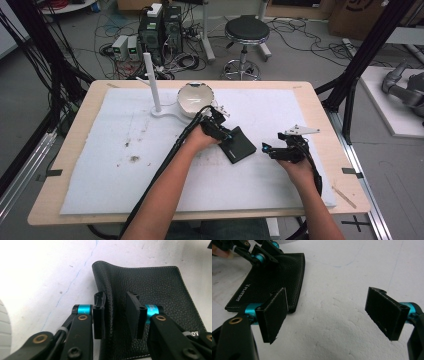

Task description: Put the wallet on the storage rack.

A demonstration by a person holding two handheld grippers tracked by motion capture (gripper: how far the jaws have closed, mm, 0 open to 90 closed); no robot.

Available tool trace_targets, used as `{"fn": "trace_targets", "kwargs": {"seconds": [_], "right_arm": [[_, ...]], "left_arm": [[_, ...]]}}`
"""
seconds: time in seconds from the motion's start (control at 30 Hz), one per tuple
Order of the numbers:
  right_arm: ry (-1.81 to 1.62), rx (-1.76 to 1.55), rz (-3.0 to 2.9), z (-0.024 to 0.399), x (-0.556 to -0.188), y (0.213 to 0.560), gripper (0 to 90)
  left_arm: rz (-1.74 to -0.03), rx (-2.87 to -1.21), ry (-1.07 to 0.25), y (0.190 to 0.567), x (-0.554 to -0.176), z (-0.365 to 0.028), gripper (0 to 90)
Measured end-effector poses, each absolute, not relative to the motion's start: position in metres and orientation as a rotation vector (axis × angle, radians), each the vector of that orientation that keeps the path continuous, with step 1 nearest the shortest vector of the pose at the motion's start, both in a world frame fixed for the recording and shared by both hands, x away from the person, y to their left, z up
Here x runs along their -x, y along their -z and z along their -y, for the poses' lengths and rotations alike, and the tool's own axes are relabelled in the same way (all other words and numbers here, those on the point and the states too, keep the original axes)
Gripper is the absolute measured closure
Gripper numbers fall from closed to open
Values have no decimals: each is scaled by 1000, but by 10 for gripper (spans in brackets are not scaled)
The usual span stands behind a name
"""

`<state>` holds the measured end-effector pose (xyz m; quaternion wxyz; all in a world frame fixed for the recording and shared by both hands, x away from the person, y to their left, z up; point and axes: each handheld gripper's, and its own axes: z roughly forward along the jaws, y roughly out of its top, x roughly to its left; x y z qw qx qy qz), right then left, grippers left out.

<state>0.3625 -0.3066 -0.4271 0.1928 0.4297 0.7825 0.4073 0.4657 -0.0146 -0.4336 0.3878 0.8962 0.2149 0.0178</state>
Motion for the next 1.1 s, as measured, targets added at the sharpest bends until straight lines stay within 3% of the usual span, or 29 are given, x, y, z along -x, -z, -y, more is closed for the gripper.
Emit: {"fn": "trace_targets", "kwargs": {"seconds": [0.3, 0.6, 1.1], "right_arm": [[-1142, -1209, -2198, 306, -364, 428, 186], [-1139, -1209, -2201, 307, -363, 428, 186], [-1121, -1205, -2211, 305, -363, 430, 186]], "left_arm": [[-517, -2248, -97, 418, -459, 11, 800], [-486, -2160, -90, 387, -446, 0, 809], [-476, -2100, -241, 320, -441, -42, 815]]}}
